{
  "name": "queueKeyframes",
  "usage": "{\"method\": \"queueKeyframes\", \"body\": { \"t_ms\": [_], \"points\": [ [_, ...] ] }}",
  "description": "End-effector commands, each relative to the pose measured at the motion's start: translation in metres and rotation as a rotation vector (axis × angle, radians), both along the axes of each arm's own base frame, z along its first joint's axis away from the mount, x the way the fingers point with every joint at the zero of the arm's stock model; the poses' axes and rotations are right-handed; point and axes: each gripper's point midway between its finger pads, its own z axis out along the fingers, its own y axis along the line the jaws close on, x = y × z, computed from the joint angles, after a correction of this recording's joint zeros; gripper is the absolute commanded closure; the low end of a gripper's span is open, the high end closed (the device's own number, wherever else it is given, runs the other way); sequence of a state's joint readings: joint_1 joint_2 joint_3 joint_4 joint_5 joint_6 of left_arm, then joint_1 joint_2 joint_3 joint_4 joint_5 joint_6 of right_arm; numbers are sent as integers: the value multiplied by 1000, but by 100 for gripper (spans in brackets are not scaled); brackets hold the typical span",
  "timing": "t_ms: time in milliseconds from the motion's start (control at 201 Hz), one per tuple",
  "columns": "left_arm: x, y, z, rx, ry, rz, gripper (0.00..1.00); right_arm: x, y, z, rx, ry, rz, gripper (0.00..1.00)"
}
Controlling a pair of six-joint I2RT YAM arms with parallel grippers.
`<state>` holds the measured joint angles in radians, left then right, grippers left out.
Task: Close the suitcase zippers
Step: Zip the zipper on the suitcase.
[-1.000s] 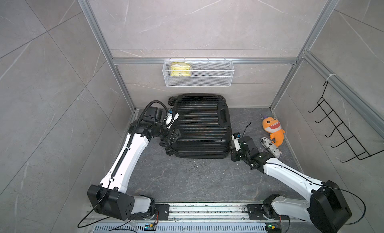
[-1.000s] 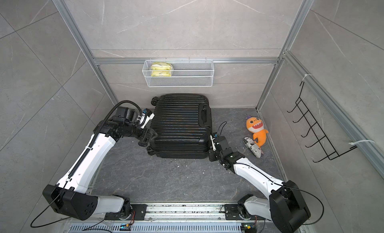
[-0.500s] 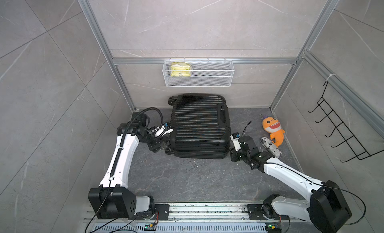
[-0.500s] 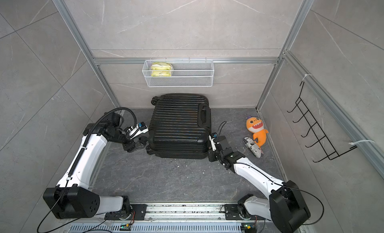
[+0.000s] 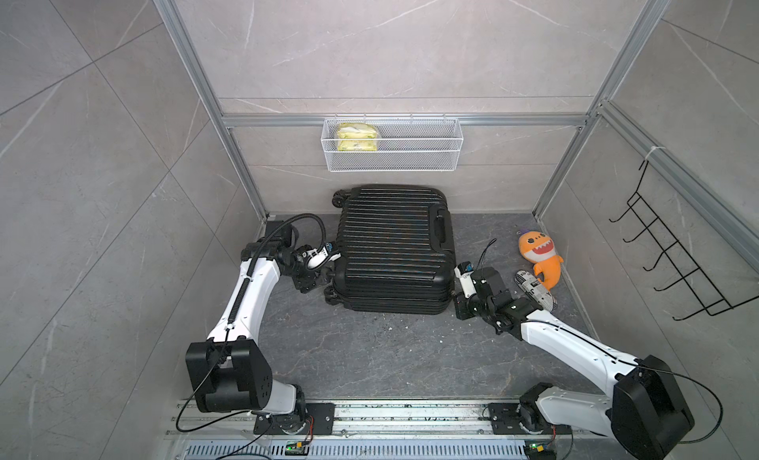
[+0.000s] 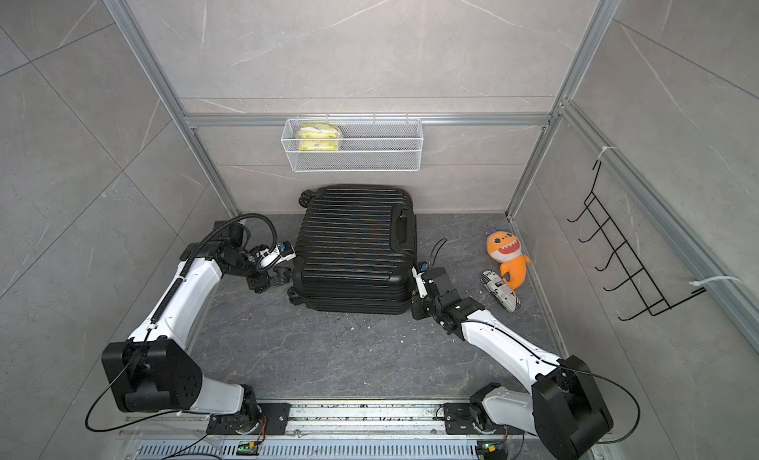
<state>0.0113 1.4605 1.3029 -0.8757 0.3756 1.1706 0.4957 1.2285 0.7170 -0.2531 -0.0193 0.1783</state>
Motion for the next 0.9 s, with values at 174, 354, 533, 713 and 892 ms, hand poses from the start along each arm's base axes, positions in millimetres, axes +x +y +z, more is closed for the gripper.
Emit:
{"method": "queueKeyframes", "body": {
  "t_ms": [174, 354, 533, 713, 892],
  "points": [
    [-2, -22, -6, -65, 30, -104, 24, -3, 16, 9, 27, 1, 88, 100],
    [-13, -22, -12, -42, 82, -101, 35, -4, 16, 9, 27, 0, 95, 100],
    [-19, -18, -19, -21, 87, -75, 63, -11, 19, 9, 35, 6, 135, 100],
    [-18, -18, -18, -30, 61, -49, 94, -18, 22, 8, 51, 10, 171, 100],
    [-7, -20, -5, -88, 31, 43, 95, -30, 26, 9, 67, 42, 228, 100]
  ]
}}
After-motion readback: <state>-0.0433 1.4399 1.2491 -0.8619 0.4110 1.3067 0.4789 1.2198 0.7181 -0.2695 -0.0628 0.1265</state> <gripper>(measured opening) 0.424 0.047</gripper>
